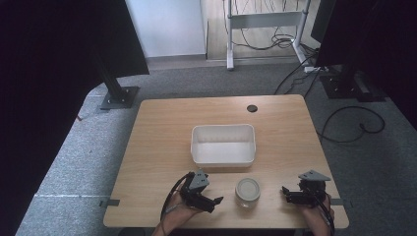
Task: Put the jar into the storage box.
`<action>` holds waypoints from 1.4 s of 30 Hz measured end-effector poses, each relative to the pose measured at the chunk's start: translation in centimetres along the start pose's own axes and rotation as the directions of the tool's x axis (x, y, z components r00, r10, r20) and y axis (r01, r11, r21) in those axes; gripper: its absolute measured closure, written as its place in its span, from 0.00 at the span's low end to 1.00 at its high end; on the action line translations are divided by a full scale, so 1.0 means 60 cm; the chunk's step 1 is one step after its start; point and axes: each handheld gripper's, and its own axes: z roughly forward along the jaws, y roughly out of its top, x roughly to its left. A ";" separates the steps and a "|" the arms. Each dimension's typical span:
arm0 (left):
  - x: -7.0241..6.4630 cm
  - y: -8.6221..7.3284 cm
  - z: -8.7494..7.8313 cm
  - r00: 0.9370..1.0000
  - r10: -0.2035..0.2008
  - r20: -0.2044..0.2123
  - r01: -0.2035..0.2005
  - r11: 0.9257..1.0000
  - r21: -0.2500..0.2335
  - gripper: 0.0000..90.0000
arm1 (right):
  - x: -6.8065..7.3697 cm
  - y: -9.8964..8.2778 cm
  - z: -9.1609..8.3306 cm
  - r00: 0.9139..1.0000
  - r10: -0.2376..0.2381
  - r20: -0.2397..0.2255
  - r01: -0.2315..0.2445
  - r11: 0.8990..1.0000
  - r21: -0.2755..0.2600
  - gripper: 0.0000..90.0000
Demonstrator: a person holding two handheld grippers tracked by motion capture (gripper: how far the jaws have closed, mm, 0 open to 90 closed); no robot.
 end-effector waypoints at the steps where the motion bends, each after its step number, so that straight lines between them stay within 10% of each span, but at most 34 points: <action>1: -0.002 0.002 0.002 1.000 0.005 0.005 -0.005 1.000 -0.001 0.04 | 0.000 0.000 0.000 1.000 0.000 0.000 0.000 1.000 0.000 0.02; 42: -0.068 0.056 0.082 0.990 0.104 0.098 -0.106 0.994 0.014 0.04 | 0.001 0.000 0.000 1.000 -0.004 -0.006 0.004 1.000 0.000 0.02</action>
